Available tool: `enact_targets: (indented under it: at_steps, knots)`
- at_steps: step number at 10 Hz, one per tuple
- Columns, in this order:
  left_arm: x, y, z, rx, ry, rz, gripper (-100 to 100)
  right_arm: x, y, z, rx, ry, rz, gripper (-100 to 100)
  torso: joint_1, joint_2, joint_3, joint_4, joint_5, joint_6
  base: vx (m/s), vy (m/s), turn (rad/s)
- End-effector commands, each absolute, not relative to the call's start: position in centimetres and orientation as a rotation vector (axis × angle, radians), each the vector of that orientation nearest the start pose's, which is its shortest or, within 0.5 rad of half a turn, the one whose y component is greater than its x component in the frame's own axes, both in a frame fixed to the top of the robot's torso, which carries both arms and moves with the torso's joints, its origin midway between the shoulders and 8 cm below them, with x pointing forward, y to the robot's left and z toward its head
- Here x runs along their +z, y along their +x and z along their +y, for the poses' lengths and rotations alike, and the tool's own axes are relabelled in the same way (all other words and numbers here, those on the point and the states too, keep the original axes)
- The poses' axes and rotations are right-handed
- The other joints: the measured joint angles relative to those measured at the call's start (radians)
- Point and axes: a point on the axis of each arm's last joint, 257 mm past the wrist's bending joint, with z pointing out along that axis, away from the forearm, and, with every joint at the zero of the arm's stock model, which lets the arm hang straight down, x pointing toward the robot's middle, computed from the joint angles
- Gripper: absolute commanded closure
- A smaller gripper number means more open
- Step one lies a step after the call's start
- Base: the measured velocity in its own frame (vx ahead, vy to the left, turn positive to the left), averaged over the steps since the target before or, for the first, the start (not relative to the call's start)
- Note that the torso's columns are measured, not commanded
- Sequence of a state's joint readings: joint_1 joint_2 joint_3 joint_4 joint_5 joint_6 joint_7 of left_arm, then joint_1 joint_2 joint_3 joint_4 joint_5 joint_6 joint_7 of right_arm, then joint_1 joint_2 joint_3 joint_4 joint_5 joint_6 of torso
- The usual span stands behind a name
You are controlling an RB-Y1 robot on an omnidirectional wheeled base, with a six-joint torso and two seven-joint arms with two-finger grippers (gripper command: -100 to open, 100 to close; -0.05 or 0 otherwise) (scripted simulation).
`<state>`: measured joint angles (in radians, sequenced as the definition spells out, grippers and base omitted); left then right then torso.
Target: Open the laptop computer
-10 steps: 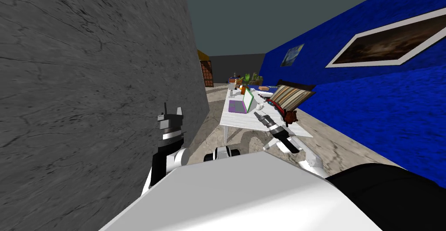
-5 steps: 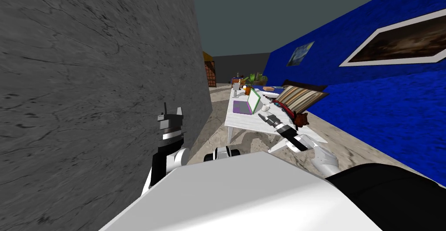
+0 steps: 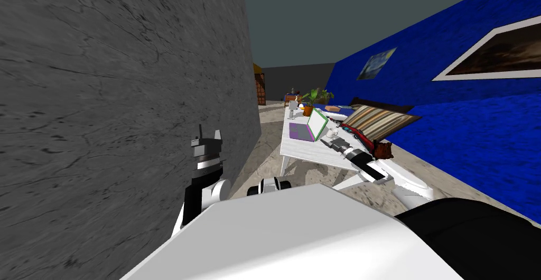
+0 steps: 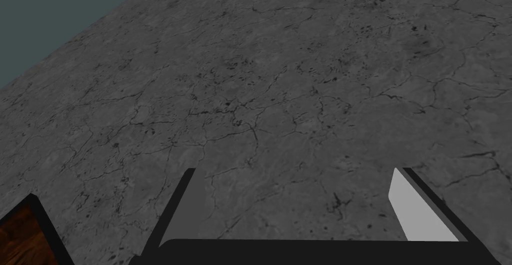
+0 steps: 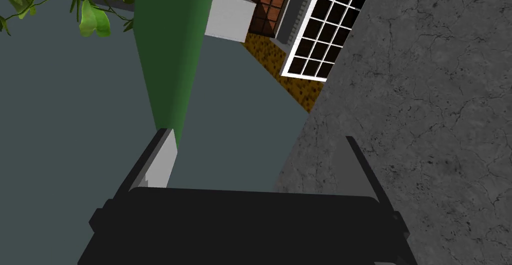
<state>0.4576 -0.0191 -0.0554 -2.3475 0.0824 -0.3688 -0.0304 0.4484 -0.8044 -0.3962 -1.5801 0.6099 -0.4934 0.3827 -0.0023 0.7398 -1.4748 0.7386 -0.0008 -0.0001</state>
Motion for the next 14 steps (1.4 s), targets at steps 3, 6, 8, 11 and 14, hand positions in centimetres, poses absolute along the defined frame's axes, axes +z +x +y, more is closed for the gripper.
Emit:
enact_targets:
  at_steps: [3, 6, 8, 11, 14]
  knots:
    - [4.3, 35.6, 26.6, -1.398, -0.736, 0.579, 0, -14.5, 39.2, -60.3, -0.424, -0.425, 1.69, -100, 0.002, -0.002, -0.001, 0.0, 0.001, 0.0, 0.042, 0.069, 0.069]
    - [4.3, 35.6, 26.6, -1.398, -0.736, 0.579, 0, -13.1, 38.8, -64.0, -0.561, -0.493, 1.716, -100, 0.002, -0.001, -0.001, -0.001, 0.001, 0.0, 0.047, 0.075, 0.061]
    - [4.3, 35.6, 26.6, -1.398, -0.736, 0.579, 0, -11.5, 38.4, -67.1, -0.682, -0.553, 1.732, -100, 0.002, -0.001, -0.001, 0.0, 0.001, 0.0, 0.047, 0.083, 0.083]
    - [4.3, 35.6, 26.6, -1.398, -0.736, 0.579, 0, -9.2, 37.9, -70.7, -0.826, -0.62, 1.746, -100, 0.002, -0.002, -0.001, -0.001, 0.001, 0.0, 0.049, 0.077, 0.067]
    - [4.3, 35.6, 26.6, -1.398, -0.736, 0.579, 0, -8.0, 37.5, -72.5, -0.897, -0.65, 1.752, -100, 0.002, -0.001, -0.001, -0.001, 0.001, 0.0, 0.042, 0.056, 0.048]
